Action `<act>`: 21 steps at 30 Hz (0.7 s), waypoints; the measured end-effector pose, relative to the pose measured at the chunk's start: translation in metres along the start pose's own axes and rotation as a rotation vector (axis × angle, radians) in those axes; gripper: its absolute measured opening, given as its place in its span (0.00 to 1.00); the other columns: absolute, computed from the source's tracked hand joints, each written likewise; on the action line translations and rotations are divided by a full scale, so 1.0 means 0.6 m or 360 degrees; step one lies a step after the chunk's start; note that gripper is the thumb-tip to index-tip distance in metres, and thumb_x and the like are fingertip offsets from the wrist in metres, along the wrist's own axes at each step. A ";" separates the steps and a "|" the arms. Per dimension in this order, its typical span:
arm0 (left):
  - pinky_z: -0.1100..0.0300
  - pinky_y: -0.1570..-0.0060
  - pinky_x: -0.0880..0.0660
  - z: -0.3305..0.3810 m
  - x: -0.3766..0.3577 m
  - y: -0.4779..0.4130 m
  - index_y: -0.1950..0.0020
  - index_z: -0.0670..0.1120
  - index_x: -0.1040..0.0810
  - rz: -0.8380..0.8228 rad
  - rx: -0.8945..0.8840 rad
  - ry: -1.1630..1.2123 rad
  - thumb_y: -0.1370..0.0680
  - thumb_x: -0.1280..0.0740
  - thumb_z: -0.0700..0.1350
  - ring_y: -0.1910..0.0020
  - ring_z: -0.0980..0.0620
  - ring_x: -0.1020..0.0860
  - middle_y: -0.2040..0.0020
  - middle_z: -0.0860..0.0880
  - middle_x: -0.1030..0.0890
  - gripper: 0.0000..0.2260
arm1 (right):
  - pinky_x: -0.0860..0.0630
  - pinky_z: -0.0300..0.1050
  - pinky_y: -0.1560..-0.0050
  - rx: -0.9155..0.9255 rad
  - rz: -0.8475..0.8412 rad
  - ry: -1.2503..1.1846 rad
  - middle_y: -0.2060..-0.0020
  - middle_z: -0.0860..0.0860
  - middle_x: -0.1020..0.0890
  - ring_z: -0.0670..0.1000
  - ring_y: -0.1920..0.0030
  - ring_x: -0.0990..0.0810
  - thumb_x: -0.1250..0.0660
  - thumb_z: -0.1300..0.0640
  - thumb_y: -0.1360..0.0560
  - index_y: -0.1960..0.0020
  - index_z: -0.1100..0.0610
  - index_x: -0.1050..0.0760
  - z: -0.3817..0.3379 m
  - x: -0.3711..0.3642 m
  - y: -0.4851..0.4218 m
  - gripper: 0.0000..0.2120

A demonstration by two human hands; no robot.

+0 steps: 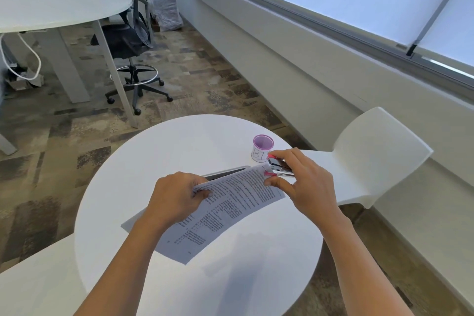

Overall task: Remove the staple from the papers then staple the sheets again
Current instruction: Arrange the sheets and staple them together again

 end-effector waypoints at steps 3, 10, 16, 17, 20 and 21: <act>0.66 0.73 0.41 0.002 0.000 -0.001 0.66 0.62 0.25 0.0014 -0.0044 -0.0028 0.26 0.29 0.53 0.73 0.61 0.30 0.74 0.63 0.29 0.11 | 0.37 0.25 0.66 -0.0006 -0.0039 0.0005 0.48 0.37 0.22 0.43 0.54 0.23 0.41 0.30 0.28 0.42 0.40 0.30 0.002 0.003 -0.003 0.20; 0.62 0.70 0.36 0.011 -0.003 -0.001 0.54 0.60 0.17 0.0022 -0.0123 -0.0158 0.24 0.30 0.53 0.63 0.53 0.21 0.61 0.57 0.15 0.03 | 0.40 0.23 0.67 0.0060 -0.0133 0.0014 0.49 0.34 0.22 0.41 0.53 0.24 0.40 0.29 0.29 0.44 0.39 0.29 -0.006 0.003 -0.005 0.20; 0.66 0.72 0.41 0.017 -0.004 -0.003 0.53 0.60 0.17 0.0034 -0.0165 -0.0221 0.24 0.31 0.52 0.60 0.53 0.20 0.60 0.58 0.15 0.04 | 0.27 0.32 0.68 0.0133 -0.0147 -0.0024 0.49 0.34 0.23 0.42 0.51 0.24 0.43 0.26 0.30 0.45 0.39 0.29 -0.017 0.002 -0.010 0.22; 0.67 0.72 0.42 0.017 -0.004 -0.003 0.53 0.60 0.16 0.0037 -0.0168 -0.0225 0.24 0.31 0.52 0.61 0.53 0.20 0.60 0.57 0.15 0.04 | 0.25 0.34 0.68 0.0143 -0.0141 -0.0013 0.50 0.35 0.22 0.42 0.52 0.24 0.43 0.27 0.29 0.46 0.39 0.29 -0.018 0.002 -0.011 0.21; 0.67 0.72 0.42 0.018 -0.002 -0.002 0.54 0.60 0.16 0.0041 -0.0171 -0.0219 0.24 0.31 0.52 0.62 0.52 0.20 0.61 0.57 0.15 0.04 | 0.25 0.38 0.66 0.0174 -0.0129 0.0032 0.53 0.37 0.21 0.44 0.56 0.23 0.42 0.29 0.28 0.46 0.41 0.27 -0.020 0.002 -0.011 0.20; 0.67 0.72 0.42 0.018 -0.002 -0.002 0.54 0.59 0.16 0.0041 -0.0169 -0.0220 0.24 0.31 0.52 0.62 0.52 0.20 0.62 0.56 0.15 0.04 | 0.27 0.37 0.65 0.0183 -0.0124 0.0055 0.53 0.37 0.21 0.44 0.57 0.24 0.42 0.30 0.28 0.46 0.41 0.26 -0.020 0.002 -0.011 0.19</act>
Point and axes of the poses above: each hand's wrist, its own y-axis away from the middle knuckle, its own x-axis out of the back of the hand, z = x × y, the point moved 7 cm from there along -y, towards the middle knuckle
